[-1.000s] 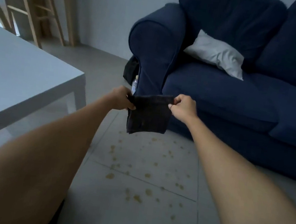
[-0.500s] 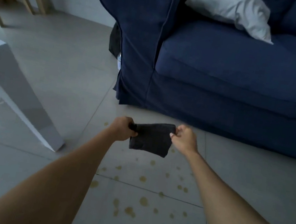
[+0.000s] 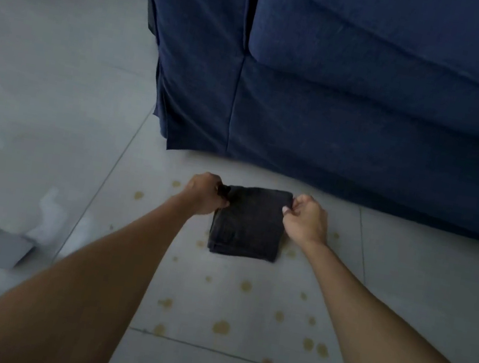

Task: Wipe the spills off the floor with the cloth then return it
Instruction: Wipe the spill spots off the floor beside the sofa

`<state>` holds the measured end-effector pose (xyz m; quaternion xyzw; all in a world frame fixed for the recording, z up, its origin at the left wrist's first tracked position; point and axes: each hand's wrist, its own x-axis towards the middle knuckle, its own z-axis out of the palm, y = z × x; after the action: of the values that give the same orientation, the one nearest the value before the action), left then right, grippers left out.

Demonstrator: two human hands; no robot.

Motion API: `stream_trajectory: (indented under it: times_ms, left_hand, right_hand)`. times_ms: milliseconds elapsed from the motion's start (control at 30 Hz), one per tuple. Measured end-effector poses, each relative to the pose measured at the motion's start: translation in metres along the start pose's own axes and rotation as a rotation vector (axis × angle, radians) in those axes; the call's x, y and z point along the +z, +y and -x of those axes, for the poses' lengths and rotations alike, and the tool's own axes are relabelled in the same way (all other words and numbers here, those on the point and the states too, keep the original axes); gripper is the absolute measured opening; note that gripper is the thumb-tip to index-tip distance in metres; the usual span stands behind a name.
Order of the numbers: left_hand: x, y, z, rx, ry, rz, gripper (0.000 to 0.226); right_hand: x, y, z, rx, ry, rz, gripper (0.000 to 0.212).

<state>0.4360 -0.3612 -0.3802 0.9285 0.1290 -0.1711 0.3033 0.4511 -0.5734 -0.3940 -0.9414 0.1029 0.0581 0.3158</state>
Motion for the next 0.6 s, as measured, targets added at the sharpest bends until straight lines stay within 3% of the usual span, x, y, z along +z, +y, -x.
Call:
stream_trajectory:
  times_ms: [100, 200, 400, 600]
  left_hand:
    - [0.01, -0.003, -0.025, 0.02, 0.069, 0.042, 0.036]
    - [0.022, -0.014, -0.035, 0.055, 0.048, 0.042, 0.043]
    - [0.032, -0.046, -0.037, 0.155, 0.086, -0.086, 0.045]
    - [0.013, -0.097, -0.043, 0.268, 0.131, -0.426, 0.058]
  right_hand:
    - [0.014, 0.0, -0.02, 0.019, 0.047, 0.023, 0.008]
    - [0.03, 0.003, -0.025, 0.008, 0.046, 0.074, 0.031]
    - [0.065, 0.003, -0.014, -0.281, 0.06, 0.248, 0.038]
    - [0.1, 0.002, -0.013, -0.464, -0.276, 0.527, 0.074]
